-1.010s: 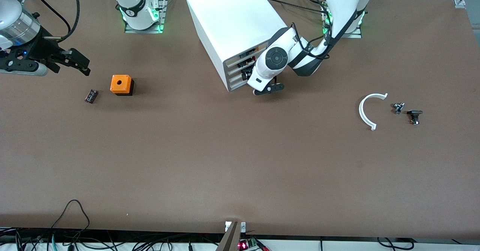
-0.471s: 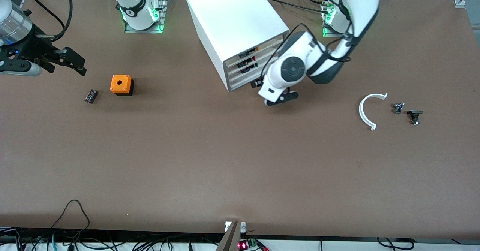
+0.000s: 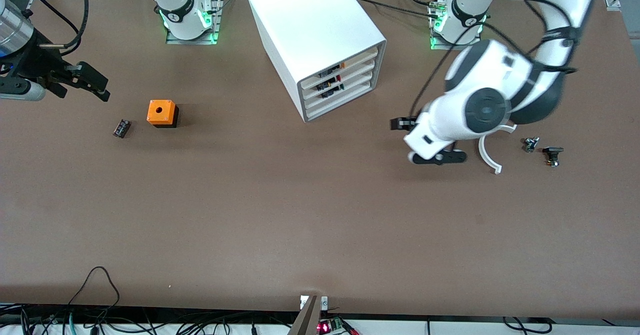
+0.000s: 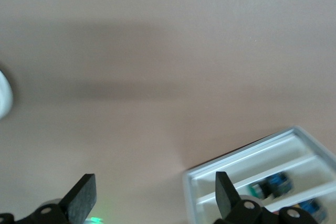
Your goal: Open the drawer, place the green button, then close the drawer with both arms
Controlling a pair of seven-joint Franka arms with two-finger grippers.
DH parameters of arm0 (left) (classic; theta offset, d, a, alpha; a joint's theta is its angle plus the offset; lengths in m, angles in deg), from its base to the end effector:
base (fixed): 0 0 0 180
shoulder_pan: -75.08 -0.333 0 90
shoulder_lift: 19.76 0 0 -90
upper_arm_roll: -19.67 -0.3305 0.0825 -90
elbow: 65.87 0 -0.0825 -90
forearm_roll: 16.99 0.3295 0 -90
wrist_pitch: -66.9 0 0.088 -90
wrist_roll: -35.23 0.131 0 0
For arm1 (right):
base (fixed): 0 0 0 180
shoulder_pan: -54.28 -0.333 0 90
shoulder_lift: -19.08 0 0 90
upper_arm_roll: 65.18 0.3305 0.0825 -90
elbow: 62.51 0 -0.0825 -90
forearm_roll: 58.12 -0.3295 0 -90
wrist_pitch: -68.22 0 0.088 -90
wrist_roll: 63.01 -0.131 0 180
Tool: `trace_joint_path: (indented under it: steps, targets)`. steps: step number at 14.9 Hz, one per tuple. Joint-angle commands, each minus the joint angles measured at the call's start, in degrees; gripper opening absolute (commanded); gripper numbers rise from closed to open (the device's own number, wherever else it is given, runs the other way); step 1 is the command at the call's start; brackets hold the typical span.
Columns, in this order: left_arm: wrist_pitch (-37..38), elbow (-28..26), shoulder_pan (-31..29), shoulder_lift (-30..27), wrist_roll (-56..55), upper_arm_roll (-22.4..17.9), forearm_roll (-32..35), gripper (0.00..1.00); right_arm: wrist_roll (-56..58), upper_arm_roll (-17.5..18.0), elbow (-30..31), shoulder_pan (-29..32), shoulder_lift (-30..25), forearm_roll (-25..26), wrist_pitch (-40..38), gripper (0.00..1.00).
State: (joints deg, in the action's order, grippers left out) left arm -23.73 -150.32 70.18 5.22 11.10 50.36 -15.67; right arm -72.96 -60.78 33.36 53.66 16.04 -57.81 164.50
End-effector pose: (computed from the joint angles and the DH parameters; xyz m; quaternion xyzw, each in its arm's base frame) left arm 0.5508 -0.2084 0.4428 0.9861 -0.0100 -0.1624 0.0335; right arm 0.4919 0.0436 0.6080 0.9986 -0.0428 0.0304 0.0008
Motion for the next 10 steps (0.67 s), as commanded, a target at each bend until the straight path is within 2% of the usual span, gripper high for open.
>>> trace_joint_path:
  steps: [1, 4, 6, 7, 8, 10]
  targets:
    - [4.0, 5.5, -4.8, -0.6, 15.5, 0.5, 4.6, 1.00, 0.7, 0.5, -2.0, 0.8, 1.3, -0.2, -0.9, 1.00]
    - [4.2, 6.3, -4.7, -3.8, 23.3, -1.5, 8.4, 1.00, 0.8, 0.6, -2.5, 0.7, 1.6, -0.2, -1.3, 1.00]
    - [4.2, 5.8, 0.2, -6.4, 29.9, -9.5, 7.5, 1.00, 1.0, 0.5, -2.7, 0.7, 1.6, -0.2, -1.4, 1.00]
    - [4.0, 4.9, 3.2, -8.5, 33.2, -16.5, 4.9, 1.00, 1.0, 0.5, -2.7, 0.8, 1.6, -0.2, -1.4, 1.00]
    - [3.0, 1.6, 6.3, -11.0, 36.3, -21.7, 1.4, 1.00, 1.2, 0.5, -2.7, 0.8, 1.6, -0.2, -1.5, 1.00]
    - [-3.9, -6.3, 8.0, -16.9, 39.0, -26.5, -0.4, 1.00, 5.9, 0.3, -2.5, 0.9, 1.5, -0.2, -2.1, 1.00]
